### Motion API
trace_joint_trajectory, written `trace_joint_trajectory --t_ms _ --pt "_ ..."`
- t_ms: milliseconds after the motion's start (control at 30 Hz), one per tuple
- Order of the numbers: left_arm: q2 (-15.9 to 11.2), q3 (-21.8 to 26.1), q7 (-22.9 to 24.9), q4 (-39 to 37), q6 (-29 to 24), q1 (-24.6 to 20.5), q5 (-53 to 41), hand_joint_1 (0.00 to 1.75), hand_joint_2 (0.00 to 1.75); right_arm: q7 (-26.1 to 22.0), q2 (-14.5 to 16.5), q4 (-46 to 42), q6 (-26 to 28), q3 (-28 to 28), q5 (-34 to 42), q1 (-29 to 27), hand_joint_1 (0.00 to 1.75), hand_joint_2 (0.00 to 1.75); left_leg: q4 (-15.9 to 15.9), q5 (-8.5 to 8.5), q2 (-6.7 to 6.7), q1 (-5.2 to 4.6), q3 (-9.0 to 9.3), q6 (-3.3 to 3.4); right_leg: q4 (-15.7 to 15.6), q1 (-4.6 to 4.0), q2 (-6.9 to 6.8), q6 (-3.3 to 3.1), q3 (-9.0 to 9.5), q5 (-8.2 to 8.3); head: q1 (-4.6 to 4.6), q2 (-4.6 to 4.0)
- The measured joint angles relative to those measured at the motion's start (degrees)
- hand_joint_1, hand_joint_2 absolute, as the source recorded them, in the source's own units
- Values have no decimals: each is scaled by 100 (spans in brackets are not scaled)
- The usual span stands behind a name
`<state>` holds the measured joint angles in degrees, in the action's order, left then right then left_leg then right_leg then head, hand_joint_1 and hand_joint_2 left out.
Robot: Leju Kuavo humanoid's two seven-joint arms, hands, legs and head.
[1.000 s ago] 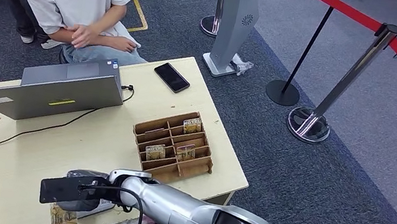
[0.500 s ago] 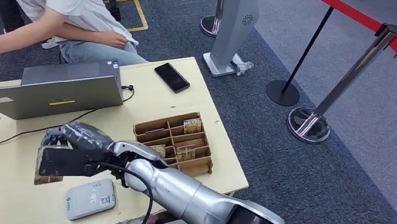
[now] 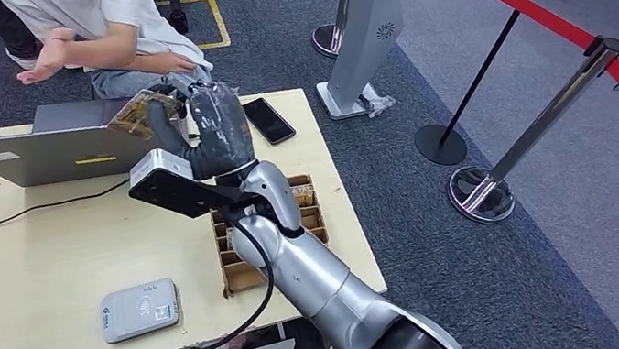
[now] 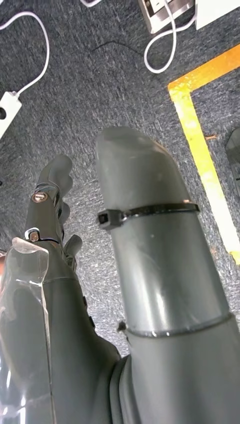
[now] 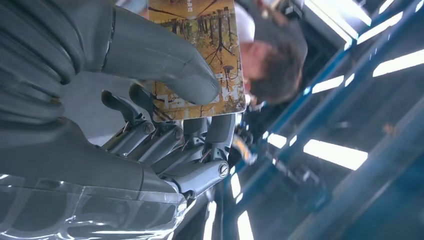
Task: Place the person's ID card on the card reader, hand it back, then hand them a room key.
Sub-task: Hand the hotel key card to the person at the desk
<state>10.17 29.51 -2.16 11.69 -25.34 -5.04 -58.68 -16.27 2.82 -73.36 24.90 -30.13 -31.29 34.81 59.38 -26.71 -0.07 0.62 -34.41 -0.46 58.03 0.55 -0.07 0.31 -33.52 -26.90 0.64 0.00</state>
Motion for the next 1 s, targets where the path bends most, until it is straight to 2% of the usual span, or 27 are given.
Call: trace_joint_trajectory --t_ms 200,367,533,700,1000 --pt "59 -8 -104 0 -325 -5 38 0 0 -224 2 330 813 255 -411 123 175 175 0 0 0 -1 -2 0 0 0 0 0 0 0 1 0" --pt "93 -15 -103 0 -344 -8 30 0 0 -259 32 779 1361 352 -997 298 175 175 0 0 0 -1 -2 0 0 0 0 0 0 0 1 0" --pt "95 -20 -94 0 -316 -7 29 0 0 -256 220 1124 1413 664 -2144 355 175 175 0 0 -1 0 -2 0 0 0 -1 0 0 0 -1 0" --pt "52 -69 2 0 -28 -26 7 0 0 -156 454 1393 1414 1059 -3104 384 175 175 0 0 0 1 -2 0 2 -1 0 0 0 0 1 0" --pt "-2 -99 15 0 12 -32 36 0 0 -130 707 1646 1414 1376 -3529 390 175 175 0 0 0 -1 -2 0 1 -1 0 0 0 0 1 0"
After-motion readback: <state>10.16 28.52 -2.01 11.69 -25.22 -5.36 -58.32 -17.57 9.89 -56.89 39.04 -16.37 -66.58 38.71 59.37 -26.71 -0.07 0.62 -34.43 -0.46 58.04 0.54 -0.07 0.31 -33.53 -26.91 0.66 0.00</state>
